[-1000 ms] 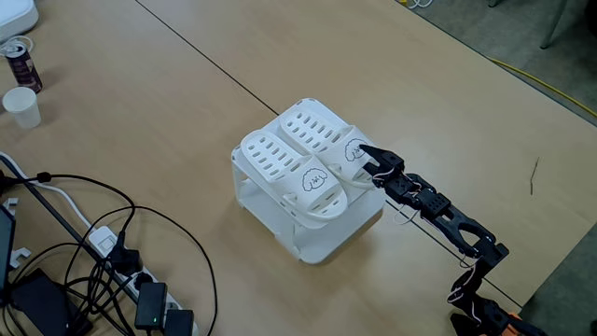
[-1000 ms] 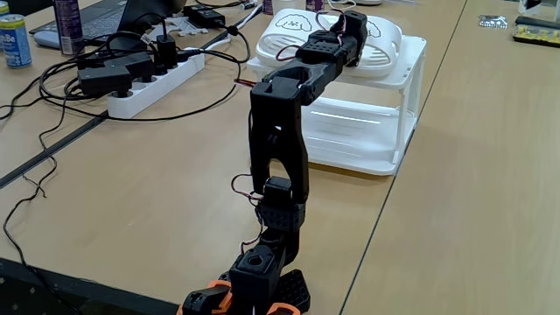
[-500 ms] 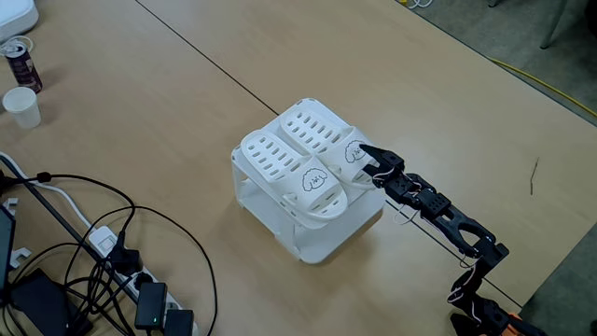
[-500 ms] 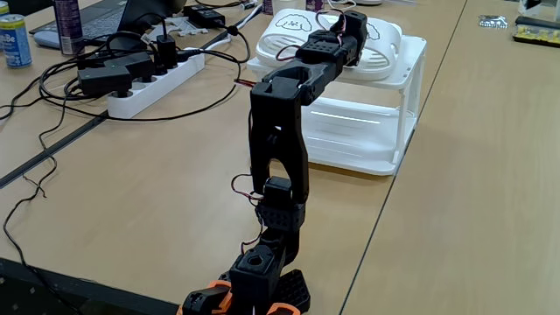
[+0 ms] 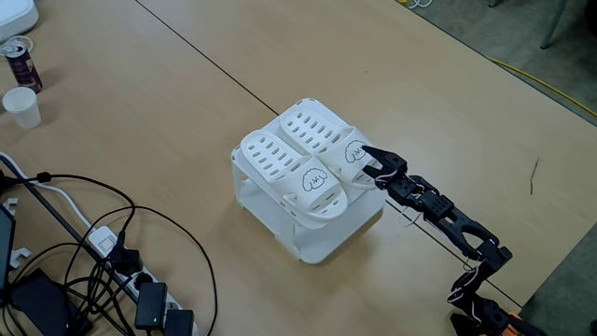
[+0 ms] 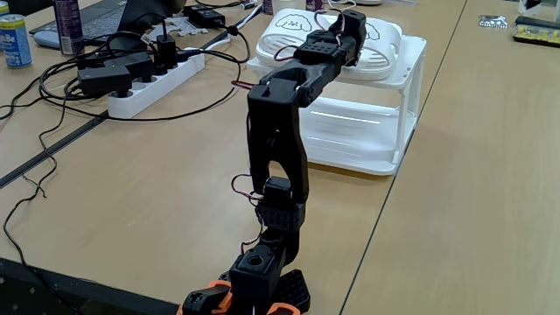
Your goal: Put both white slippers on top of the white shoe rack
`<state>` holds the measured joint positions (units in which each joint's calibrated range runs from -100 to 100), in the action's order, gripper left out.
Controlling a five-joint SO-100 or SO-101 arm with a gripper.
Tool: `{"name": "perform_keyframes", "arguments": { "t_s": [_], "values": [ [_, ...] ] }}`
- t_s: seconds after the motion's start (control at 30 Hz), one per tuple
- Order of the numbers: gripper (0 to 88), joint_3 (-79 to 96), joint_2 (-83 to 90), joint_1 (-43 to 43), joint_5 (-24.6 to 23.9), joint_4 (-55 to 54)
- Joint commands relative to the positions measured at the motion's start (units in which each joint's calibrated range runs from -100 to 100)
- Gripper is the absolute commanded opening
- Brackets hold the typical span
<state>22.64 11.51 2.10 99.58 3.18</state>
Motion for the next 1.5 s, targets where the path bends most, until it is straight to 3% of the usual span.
{"name": "perform_keyframes", "arguments": {
  "t_s": [0.0,0.53,0.67,0.7,0.97,1.2,1.47],
  "values": [
    [20.8,2.0,8.1,-0.5,0.4,-0.2],
    [19.9,13.3,22.1,-0.6,0.4,-0.2],
    [1.3,17.9,26.4,-0.6,0.4,-1.3],
    [0.2,19.3,27.6,-0.6,0.4,-2.4],
    [0.8,34.9,35.3,-0.7,0.4,-23.0],
    [0.8,48.1,40.7,-1.4,0.4,-24.0],
    [0.8,52.7,37.6,-11.3,0.4,-23.9]
  ]
}}
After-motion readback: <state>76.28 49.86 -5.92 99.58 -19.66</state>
